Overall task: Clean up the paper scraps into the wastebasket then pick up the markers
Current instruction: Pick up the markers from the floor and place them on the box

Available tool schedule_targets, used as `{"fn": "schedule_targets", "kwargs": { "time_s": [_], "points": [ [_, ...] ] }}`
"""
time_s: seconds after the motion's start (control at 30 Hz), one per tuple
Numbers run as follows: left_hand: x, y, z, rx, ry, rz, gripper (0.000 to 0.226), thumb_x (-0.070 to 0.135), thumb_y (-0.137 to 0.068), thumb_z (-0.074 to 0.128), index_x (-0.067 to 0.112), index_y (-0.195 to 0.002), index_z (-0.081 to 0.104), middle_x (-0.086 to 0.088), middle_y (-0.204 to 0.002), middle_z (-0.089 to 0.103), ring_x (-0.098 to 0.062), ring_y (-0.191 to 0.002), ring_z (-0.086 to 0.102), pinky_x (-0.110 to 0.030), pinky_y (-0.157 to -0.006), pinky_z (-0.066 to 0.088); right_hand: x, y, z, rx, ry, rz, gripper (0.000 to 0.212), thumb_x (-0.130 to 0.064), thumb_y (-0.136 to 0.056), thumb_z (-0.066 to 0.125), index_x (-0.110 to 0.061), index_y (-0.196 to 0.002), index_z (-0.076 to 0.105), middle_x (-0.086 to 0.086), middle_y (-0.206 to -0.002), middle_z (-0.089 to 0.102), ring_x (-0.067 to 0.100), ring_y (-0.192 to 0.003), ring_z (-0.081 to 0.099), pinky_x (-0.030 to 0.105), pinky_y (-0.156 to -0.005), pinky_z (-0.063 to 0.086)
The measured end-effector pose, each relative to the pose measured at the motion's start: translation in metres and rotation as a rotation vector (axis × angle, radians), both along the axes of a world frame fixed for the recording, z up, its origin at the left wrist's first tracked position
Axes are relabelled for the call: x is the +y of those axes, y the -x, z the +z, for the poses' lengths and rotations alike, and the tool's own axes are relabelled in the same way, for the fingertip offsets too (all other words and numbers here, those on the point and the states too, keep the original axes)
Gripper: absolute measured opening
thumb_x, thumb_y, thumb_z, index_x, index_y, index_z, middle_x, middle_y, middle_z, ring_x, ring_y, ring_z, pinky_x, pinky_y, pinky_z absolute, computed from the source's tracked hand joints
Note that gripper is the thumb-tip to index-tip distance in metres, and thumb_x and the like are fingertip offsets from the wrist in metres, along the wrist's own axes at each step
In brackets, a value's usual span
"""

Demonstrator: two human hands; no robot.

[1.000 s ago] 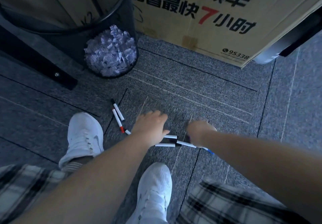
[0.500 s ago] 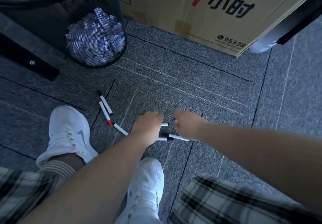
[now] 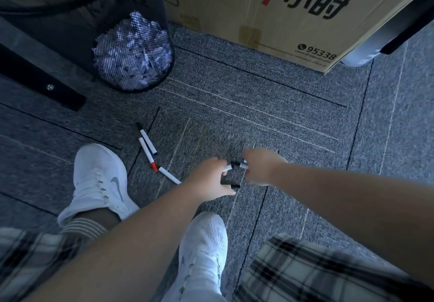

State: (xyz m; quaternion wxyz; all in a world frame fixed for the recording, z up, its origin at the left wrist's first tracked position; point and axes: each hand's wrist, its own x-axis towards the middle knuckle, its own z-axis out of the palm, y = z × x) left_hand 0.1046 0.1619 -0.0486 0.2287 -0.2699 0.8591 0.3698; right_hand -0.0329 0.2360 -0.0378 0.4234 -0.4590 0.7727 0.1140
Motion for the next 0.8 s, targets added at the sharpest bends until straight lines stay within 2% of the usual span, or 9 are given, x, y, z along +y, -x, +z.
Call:
{"fn": "schedule_targets", "kwargs": {
  "time_s": [0.1,0.17,0.27,0.37,0.43,0.6,0.67,0.73,0.8],
  "points": [
    [0.009,0.0,-0.006,-0.018,0.058,-0.01,0.028,0.028,-0.081,0.069,0.008,-0.095,0.054,-0.002,-0.092,0.048,-0.015,-0.078,0.043,-0.026,-0.067,0.034,-0.005,0.006,0.006,-0.026,0.052,-0.094,0.026,-0.004,-0.084,0.051,-0.014,-0.108,0.047,0.001,-0.077,0.057,0.015,-0.064,0.06,0.027,-0.055,0.057],
    [0.011,0.0,-0.006,-0.033,0.091,-0.027,0.019,0.023,-0.09,0.057,0.005,-0.096,0.054,-0.008,-0.101,0.053,-0.016,-0.077,0.042,-0.027,-0.068,0.035,-0.005,0.006,0.007,-0.029,0.075,-0.137,0.025,-0.006,-0.086,0.047,-0.016,-0.108,0.045,0.001,-0.077,0.058,0.016,-0.062,0.06,0.027,-0.053,0.054],
    [0.006,-0.001,-0.004,-0.04,0.089,0.007,0.02,0.021,-0.095,0.046,0.003,-0.101,0.051,-0.012,-0.102,0.054,-0.018,-0.075,0.043,-0.028,-0.066,0.037,-0.009,0.002,0.008,-0.018,0.117,-0.179,0.009,-0.014,-0.09,0.041,-0.018,-0.098,0.045,0.002,-0.076,0.058,0.017,-0.063,0.06,0.029,-0.053,0.055],
    [-0.008,-0.006,0.003,-0.023,0.084,0.114,0.018,0.015,-0.097,0.042,0.003,-0.11,0.042,-0.013,-0.085,0.056,-0.015,-0.058,0.04,-0.024,-0.05,0.03,-0.017,-0.006,0.01,-0.016,0.15,-0.186,0.009,-0.017,-0.093,0.037,-0.018,-0.09,0.046,0.002,-0.073,0.055,0.018,-0.063,0.055,0.029,-0.05,0.046],
    [-0.021,-0.011,0.008,-0.056,0.059,0.199,0.023,0.011,-0.097,0.041,0.003,-0.118,0.036,-0.005,-0.068,0.047,-0.013,-0.05,0.037,-0.024,-0.044,0.024,-0.026,-0.013,0.014,-0.052,0.145,-0.196,0.01,-0.016,-0.093,0.036,-0.019,-0.087,0.044,0.003,-0.072,0.054,0.019,-0.06,0.053,0.026,-0.047,0.04],
    [-0.061,-0.02,0.017,-0.096,0.014,0.494,0.026,0.009,-0.096,0.035,0.002,-0.121,0.033,-0.001,-0.061,0.034,-0.013,-0.049,0.03,-0.026,-0.046,0.023,-0.052,-0.028,0.014,-0.101,0.116,-0.238,0.011,-0.015,-0.095,0.035,-0.016,-0.091,0.044,0.003,-0.069,0.051,0.018,-0.055,0.048,0.026,-0.045,0.037],
    [-0.076,-0.025,0.023,-0.039,0.043,0.593,0.03,0.007,-0.094,0.037,-0.002,-0.123,0.032,0.005,-0.066,0.03,-0.009,-0.058,0.035,-0.022,-0.054,0.032,-0.066,-0.037,0.013,-0.136,0.118,-0.262,0.013,-0.013,-0.095,0.035,-0.012,-0.098,0.048,0.004,-0.073,0.052,0.021,-0.059,0.051,0.03,-0.049,0.041],
    [-0.088,-0.033,0.027,-0.011,0.022,0.699,0.034,0.006,-0.094,0.036,-0.002,-0.126,0.029,0.003,-0.069,0.033,-0.023,-0.071,0.053,-0.035,-0.068,0.049,-0.082,-0.048,0.013,-0.178,0.114,-0.22,0.018,-0.011,-0.096,0.036,-0.008,-0.106,0.05,0.005,-0.08,0.051,0.024,-0.069,0.052,0.034,-0.059,0.045],
    [-0.097,-0.042,0.03,-0.041,0.001,0.815,0.034,0.007,-0.096,0.035,0.004,-0.128,0.026,-0.004,-0.07,0.038,-0.03,-0.073,0.055,-0.046,-0.065,0.05,-0.094,-0.06,0.013,-0.209,0.117,-0.184,0.019,-0.012,-0.095,0.036,-0.008,-0.107,0.051,0.006,-0.084,0.053,0.024,-0.07,0.052,0.034,-0.061,0.046]
  ]
}}
